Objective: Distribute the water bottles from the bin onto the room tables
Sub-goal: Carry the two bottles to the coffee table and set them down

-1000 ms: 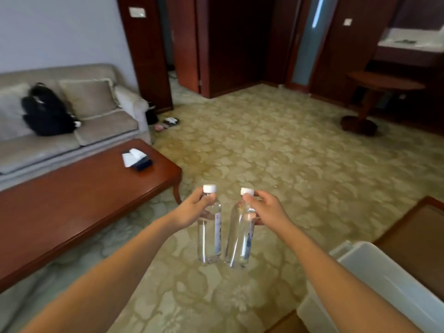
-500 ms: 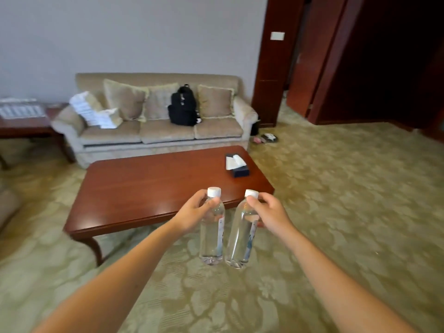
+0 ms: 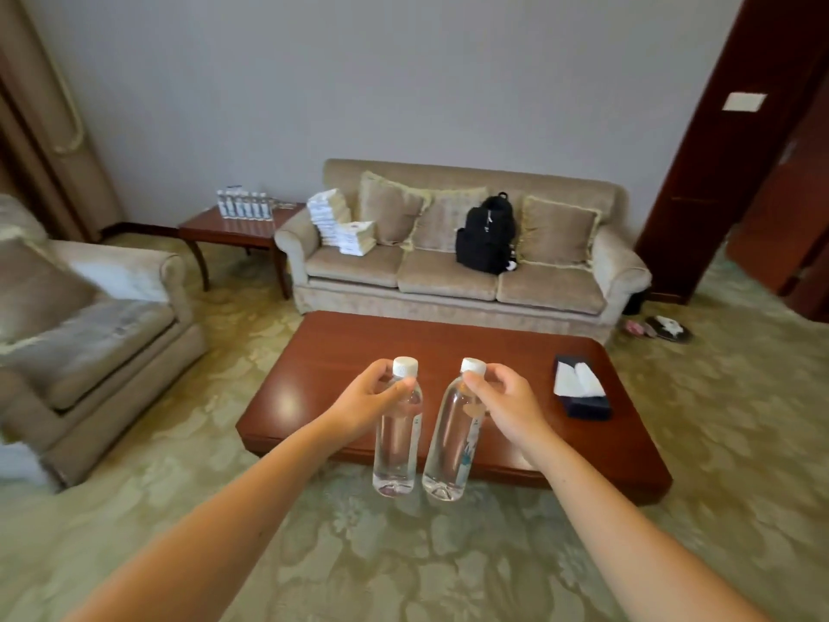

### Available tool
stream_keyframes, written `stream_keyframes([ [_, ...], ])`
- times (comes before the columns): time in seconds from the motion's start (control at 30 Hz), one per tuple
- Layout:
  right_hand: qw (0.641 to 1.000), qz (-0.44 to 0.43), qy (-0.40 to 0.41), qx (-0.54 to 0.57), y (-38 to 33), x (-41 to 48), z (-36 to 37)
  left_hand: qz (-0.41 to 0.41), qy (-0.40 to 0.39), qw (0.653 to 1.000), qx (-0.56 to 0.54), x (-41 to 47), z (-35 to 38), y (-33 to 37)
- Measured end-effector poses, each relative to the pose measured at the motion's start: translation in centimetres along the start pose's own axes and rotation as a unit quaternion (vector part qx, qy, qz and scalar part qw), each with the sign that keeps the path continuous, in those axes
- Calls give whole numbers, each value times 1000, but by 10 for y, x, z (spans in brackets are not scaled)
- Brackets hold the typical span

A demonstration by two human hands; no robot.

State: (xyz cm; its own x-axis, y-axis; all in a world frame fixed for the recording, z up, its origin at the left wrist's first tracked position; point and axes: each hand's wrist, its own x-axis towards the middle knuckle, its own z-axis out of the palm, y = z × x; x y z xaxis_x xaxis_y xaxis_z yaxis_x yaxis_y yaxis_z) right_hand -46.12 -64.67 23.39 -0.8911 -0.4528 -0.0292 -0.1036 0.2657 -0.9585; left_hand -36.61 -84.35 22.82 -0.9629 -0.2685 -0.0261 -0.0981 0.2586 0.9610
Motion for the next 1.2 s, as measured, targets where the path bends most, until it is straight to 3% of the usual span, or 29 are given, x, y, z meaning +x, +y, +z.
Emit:
stream_keyframes([
  [0.43, 999, -19, -36, -16, -17, 175, 50, 6, 85, 996, 32, 141, -86, -33],
  [0.83, 1000, 17, -7, 23, -13, 320, 125, 8, 54, 998, 34, 287, -171, -77],
  [1.03, 998, 52, -1, 46, 18, 390, 141, -10, 43, 999, 16, 361, -181, -124],
  [1.2, 997, 62, -6, 35, 86, 456, 159, -7, 46, 999, 13, 418, -170, -199],
])
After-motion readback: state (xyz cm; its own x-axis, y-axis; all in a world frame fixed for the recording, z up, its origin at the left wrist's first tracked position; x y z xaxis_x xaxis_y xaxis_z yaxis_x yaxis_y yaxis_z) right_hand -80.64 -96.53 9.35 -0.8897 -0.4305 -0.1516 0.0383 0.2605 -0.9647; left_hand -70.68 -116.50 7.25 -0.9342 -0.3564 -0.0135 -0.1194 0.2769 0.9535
